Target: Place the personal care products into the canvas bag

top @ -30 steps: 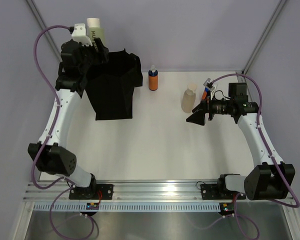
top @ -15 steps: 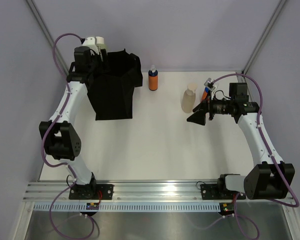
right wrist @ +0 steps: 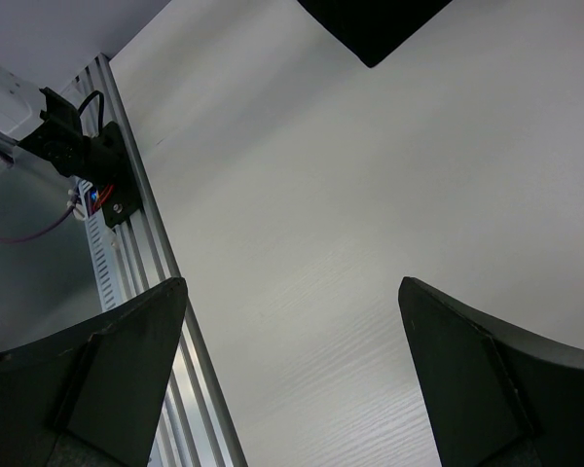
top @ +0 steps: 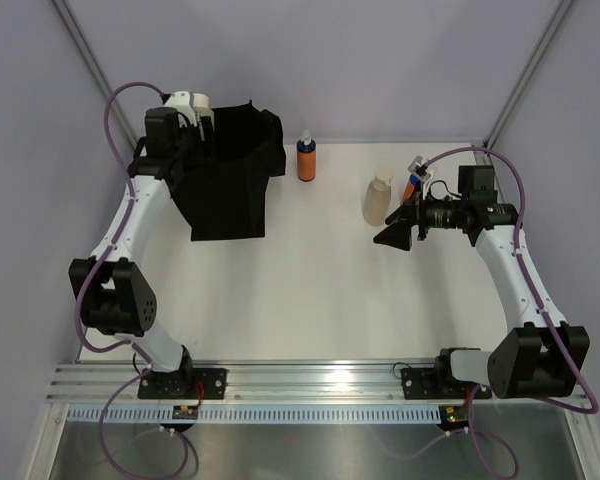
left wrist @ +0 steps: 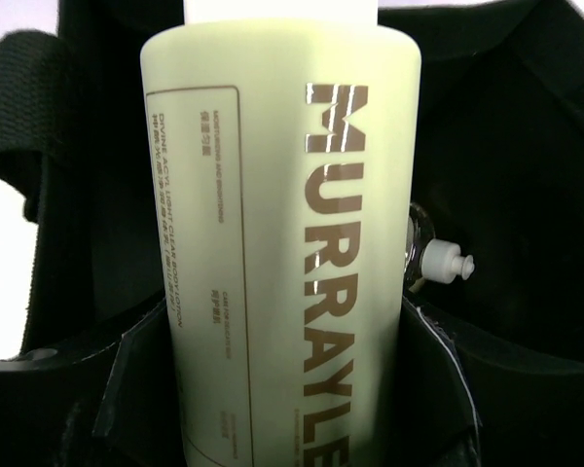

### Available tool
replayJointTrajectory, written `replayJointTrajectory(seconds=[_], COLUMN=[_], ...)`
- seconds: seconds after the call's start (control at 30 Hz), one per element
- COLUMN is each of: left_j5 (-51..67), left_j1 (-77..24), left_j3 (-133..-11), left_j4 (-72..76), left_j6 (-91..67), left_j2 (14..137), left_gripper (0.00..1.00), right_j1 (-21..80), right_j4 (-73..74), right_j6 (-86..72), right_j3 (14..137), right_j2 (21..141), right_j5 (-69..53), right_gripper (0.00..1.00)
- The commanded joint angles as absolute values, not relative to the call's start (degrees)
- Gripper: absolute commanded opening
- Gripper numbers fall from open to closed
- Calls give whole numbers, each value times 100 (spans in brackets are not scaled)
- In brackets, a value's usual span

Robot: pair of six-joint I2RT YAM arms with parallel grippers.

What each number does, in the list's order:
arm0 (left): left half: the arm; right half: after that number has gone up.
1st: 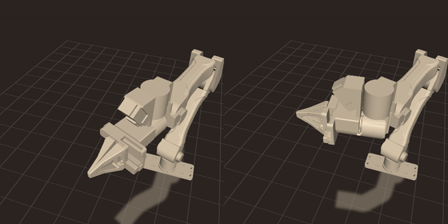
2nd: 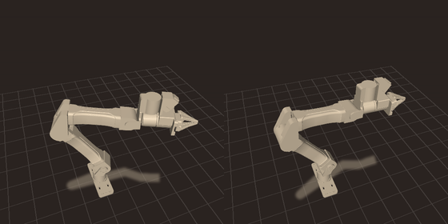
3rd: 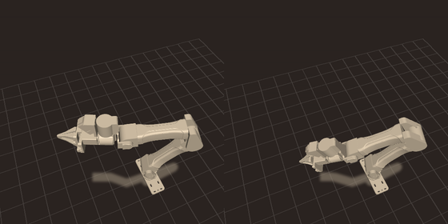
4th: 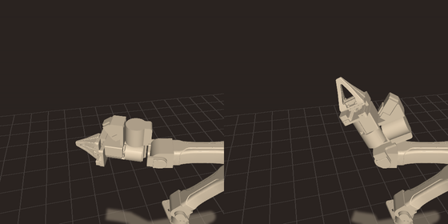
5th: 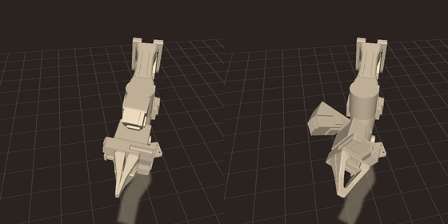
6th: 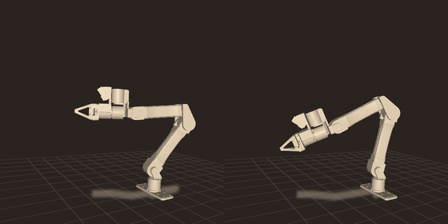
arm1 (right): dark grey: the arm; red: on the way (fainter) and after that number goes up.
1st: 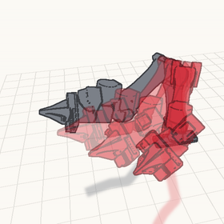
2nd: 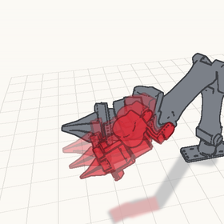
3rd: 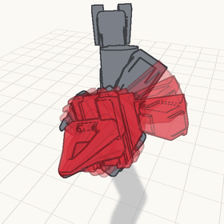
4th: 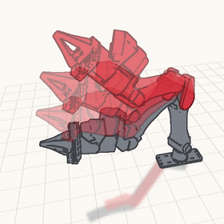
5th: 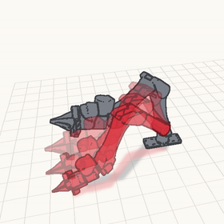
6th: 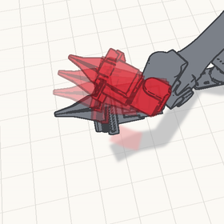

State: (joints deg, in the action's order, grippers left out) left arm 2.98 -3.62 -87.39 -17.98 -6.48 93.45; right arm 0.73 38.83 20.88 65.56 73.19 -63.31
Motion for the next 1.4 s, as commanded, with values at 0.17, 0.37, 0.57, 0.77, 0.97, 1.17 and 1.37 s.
replayJointTrajectory(seconds=[0.17, 0.37, 0.57, 0.77, 0.97, 1.17, 1.37], left_j5=[929, 1687, 1776, 1486, 879, 633, 597], left_j1=[-316, -273, -220, -167, -167, -167, -167], left_j3=[-8177, -8023, -7989, -8525, -9061, -9325, -9308], left_j4=[-338, -112, -536, -1292, -1783, -2004, -2022], left_j6=[-352, 404, 624, 624, 483, 431, 457], left_j2=[8801, 8857, 9017, 9536, 9817, 9888, 9800], left_gripper=[9, 15, 18, 42, 81, 97, 99], right_j1=[44, 44, 44, 44, 44, 44, 44], right_j4=[3850, 3981, 3981, 4008, 4017, 4034, 4034], right_j6=[2232, 2303, 2312, 2312, 2320, 2329, 2338], right_j3=[6644, 6697, 6689, 6715, 6724, 6741, 6741], right_j2=[7330, 7409, 7400, 7444, 7453, 7497, 7497], right_j5=[-6495, -6565, -6557, -6583, -6574, -6566, -6443], right_gripper=[99, 100, 99, 99, 99, 100, 99])
